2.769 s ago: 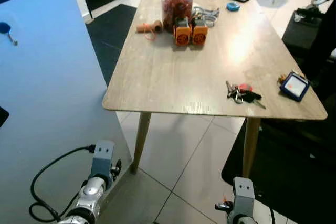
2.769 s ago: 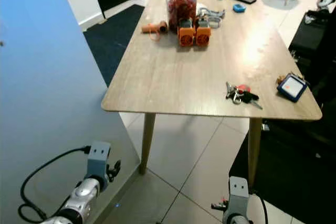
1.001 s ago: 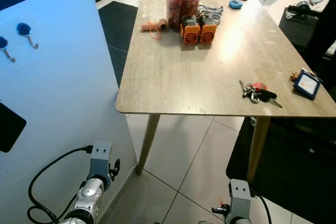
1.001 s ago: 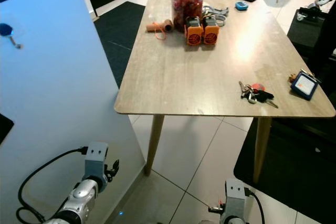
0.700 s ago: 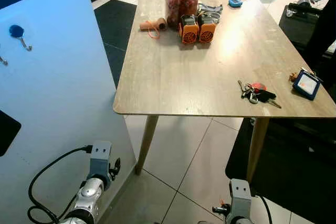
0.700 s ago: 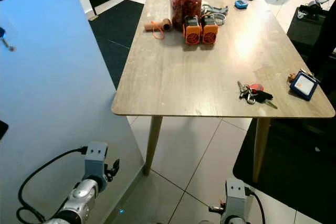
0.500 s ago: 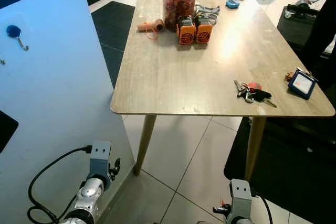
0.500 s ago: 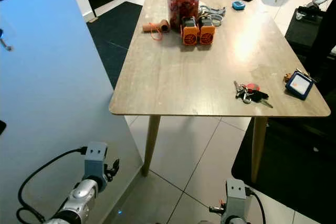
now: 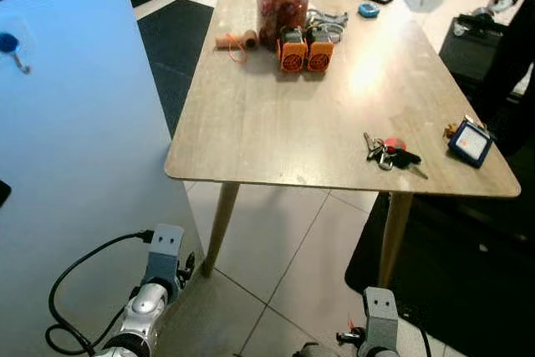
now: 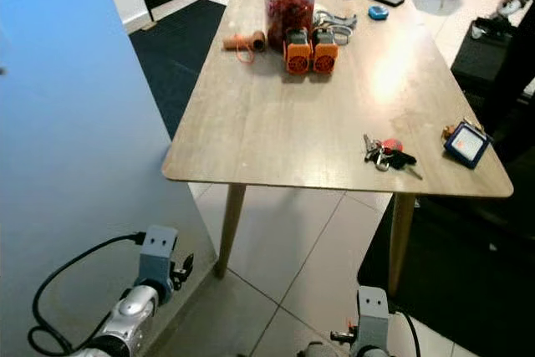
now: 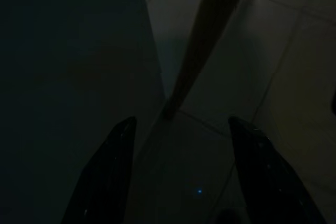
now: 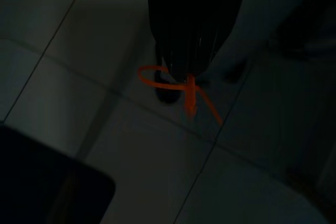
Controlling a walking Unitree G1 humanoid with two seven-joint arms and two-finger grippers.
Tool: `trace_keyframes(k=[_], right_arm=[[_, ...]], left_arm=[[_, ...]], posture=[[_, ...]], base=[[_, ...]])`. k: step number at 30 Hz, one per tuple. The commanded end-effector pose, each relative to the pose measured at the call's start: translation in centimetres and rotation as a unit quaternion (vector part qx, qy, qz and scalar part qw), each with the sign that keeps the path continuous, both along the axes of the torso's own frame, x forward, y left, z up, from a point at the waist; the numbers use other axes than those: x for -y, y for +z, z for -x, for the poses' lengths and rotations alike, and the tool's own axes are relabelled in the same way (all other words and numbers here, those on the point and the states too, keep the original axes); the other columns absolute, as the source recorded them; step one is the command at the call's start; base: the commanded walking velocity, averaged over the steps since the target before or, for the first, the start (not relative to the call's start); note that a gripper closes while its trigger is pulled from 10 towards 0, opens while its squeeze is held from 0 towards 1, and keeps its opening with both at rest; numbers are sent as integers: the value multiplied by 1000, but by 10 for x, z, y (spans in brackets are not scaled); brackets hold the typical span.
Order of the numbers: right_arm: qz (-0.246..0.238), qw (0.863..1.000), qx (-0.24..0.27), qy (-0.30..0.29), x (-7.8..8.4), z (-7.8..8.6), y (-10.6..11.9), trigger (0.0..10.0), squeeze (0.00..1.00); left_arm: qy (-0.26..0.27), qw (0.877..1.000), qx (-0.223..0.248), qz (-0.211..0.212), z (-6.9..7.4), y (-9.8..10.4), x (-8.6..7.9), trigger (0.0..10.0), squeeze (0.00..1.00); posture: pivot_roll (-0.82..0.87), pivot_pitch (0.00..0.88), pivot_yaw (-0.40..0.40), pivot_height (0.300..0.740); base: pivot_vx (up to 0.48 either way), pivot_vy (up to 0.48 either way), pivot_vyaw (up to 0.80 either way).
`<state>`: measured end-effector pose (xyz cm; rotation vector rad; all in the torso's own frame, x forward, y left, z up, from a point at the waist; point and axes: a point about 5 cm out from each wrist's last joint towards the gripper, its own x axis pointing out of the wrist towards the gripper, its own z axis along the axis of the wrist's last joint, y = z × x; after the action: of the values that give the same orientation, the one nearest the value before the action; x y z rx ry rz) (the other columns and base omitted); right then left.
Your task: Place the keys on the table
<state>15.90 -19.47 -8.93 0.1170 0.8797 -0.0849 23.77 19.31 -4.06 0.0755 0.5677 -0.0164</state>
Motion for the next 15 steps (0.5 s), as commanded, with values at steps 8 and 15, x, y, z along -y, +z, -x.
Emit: trace_keyframes(k=[8, 15], right_arm=[[-1, 1000, -13, -1, 1, 7, -3, 10000, 0], [2, 1000, -16, 0, 1, 7, -3, 10000, 0]], left_arm=[[5, 1000, -9, 2, 2, -2, -3, 10000, 0], [2, 1000, -10, 1, 2, -2, -3, 10000, 0]], posture=[[35, 56, 27, 740], [33, 50, 28, 740]], base=[[0, 0, 0], [0, 0, 0]])
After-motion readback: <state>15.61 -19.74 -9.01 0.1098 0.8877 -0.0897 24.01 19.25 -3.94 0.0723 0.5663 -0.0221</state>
